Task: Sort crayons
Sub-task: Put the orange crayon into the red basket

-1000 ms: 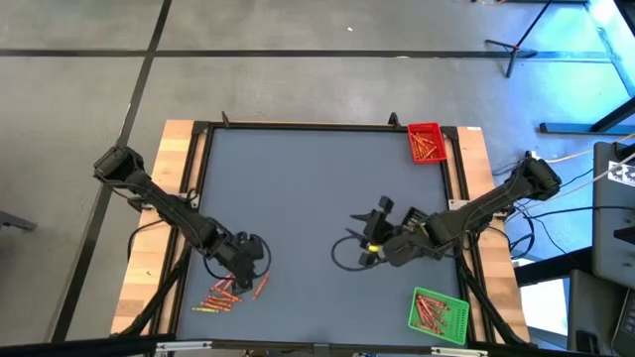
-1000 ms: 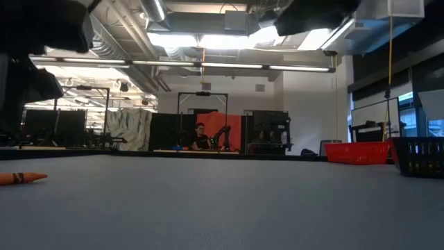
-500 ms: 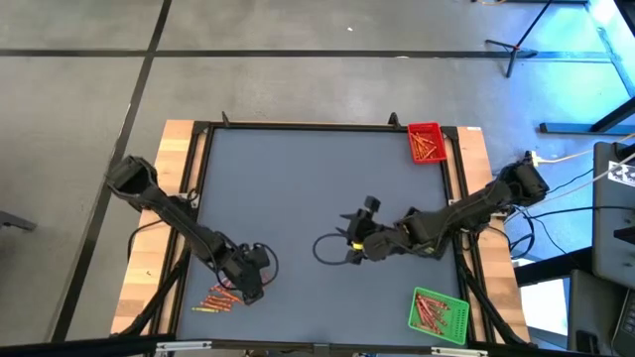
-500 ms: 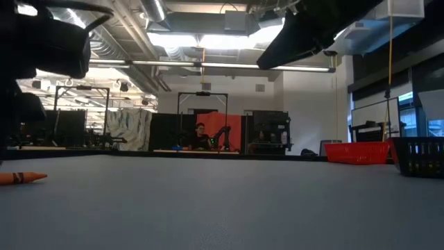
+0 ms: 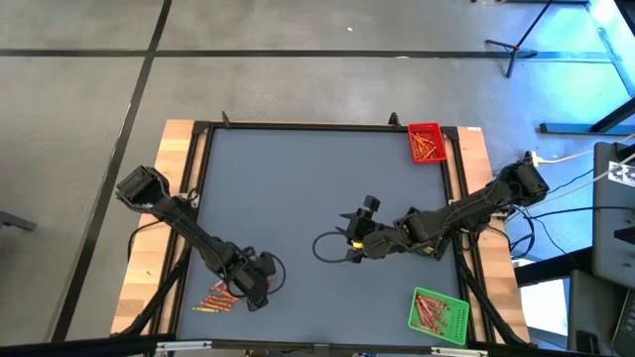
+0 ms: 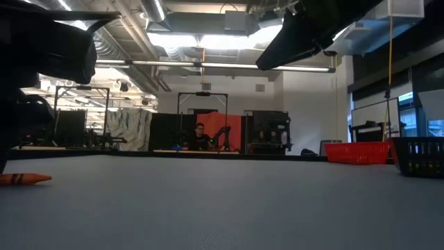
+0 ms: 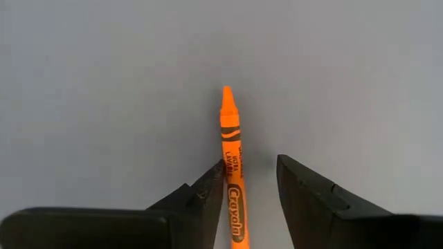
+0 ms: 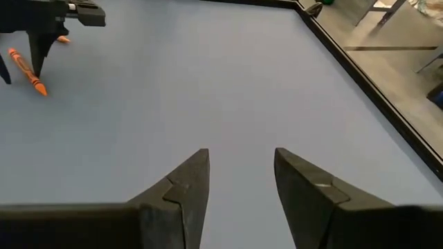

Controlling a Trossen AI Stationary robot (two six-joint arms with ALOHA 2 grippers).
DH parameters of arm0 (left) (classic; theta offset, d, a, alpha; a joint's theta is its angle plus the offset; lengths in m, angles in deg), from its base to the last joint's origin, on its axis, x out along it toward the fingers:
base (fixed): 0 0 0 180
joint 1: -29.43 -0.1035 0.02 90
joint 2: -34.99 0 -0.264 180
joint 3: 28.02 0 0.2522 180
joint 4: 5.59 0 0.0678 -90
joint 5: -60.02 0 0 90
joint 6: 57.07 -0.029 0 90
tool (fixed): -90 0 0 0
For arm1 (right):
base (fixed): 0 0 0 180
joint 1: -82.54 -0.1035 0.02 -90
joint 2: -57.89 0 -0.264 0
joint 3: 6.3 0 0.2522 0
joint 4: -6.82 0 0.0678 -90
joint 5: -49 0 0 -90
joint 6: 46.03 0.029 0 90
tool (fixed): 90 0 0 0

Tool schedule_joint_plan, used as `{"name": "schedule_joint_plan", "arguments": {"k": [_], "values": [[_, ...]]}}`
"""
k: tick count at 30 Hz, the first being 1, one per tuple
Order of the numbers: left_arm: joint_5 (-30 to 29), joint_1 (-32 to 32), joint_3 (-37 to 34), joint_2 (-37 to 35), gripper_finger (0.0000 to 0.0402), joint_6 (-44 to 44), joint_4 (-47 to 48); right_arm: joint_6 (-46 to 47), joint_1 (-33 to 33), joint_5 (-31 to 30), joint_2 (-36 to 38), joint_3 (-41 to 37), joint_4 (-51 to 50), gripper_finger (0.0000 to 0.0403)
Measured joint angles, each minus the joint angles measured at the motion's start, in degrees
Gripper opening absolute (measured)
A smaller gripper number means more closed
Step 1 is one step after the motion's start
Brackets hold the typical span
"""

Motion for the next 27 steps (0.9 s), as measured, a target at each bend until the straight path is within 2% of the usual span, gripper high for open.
{"name": "schedule_joint_plan", "arguments": {"k": [3, 9, 12, 17, 25, 27], "values": [[-0.82, 0.02, -0.04, 0.04, 0.0103, -3.62, 0.17, -0.02, 0.0, -0.01, 0.0, 0.0, -0.02, 0.016], [-2.13, 0.04, -0.2, 0.13, 0.0039, -11.46, 0.42, 0.04, 0.01, 0.0, 0.0, 0.0, -0.02, 0.016], [-3.12, 0.04, -0.2, 0.2, 0.0011, -14.19, 0.16, 3.01, 0.01, 1.39, 0.0, 0.0, -0.4, 0.016], [-4.86, 0.14, 1.44, -0.05, 0.0009, -19.82, 0.84, 2.74, -0.07, 1.04, 0.0, 0.0, -0.43, 0.016], [-22.41, 1.23, 8.59, -4.91, 0.001, -35.18, 0.2, -0.89, -0.08, 0.85, 0.0, 0.0, 1.73, 0.016], [-29.13, 1.54, 8.85, -6.14, 0.001, -39.71, -3.31, -2.68, -0.23, 0.99, 0.0, 0.0, 3.27, 0.016]]}}
